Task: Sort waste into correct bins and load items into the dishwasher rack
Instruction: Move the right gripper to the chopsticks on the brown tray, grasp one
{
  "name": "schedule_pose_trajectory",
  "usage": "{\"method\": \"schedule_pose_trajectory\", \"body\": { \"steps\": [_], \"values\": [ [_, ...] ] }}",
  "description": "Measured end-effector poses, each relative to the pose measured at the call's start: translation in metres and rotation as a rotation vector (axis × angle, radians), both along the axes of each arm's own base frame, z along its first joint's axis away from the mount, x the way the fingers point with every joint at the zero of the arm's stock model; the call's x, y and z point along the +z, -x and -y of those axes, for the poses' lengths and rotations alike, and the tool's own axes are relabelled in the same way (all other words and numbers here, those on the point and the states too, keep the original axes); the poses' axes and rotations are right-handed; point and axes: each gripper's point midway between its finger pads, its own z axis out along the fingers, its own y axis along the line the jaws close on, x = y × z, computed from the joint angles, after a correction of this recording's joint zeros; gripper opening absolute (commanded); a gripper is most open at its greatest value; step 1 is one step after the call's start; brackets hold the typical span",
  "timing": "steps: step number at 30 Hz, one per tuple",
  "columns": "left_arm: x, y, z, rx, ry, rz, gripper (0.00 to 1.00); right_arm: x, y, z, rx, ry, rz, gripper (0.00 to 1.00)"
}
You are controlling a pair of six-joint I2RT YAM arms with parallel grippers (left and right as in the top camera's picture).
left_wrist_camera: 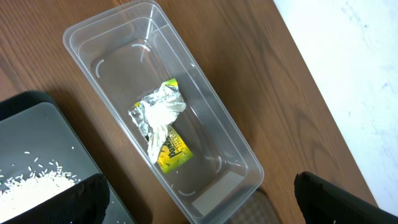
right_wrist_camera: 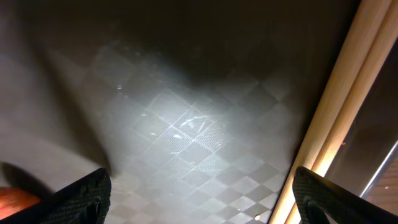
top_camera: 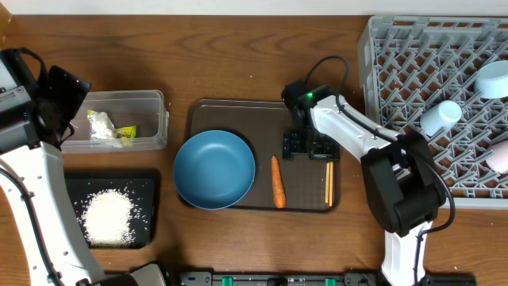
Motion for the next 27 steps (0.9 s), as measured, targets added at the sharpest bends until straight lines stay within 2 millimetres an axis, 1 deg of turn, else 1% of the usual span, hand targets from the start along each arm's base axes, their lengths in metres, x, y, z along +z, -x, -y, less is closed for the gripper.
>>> {"method": "schedule_pose_trajectory", "body": {
  "steps": [9,18,23,27],
  "values": [
    [0.0,0.0,0.0,0.0,0.0,0.0,0.98,-0.002,-0.001,0.008,-0.017,0.007,-0.006,0.93],
    [0.0,0.0,0.0,0.0,0.0,0.0,0.98,-0.002,-0.001,0.008,-0.011,0.007,-0.007,0.93],
    [0.0,0.0,0.0,0.0,0.0,0.0,0.98,-0.001,0.006,0.011,-0.003,0.019,-0.034,0.94],
    [0.0,0.0,0.0,0.0,0.0,0.0,0.98,0.0,0.006,0.011,0.009,0.019,-0.037,0.97]
  ]
}}
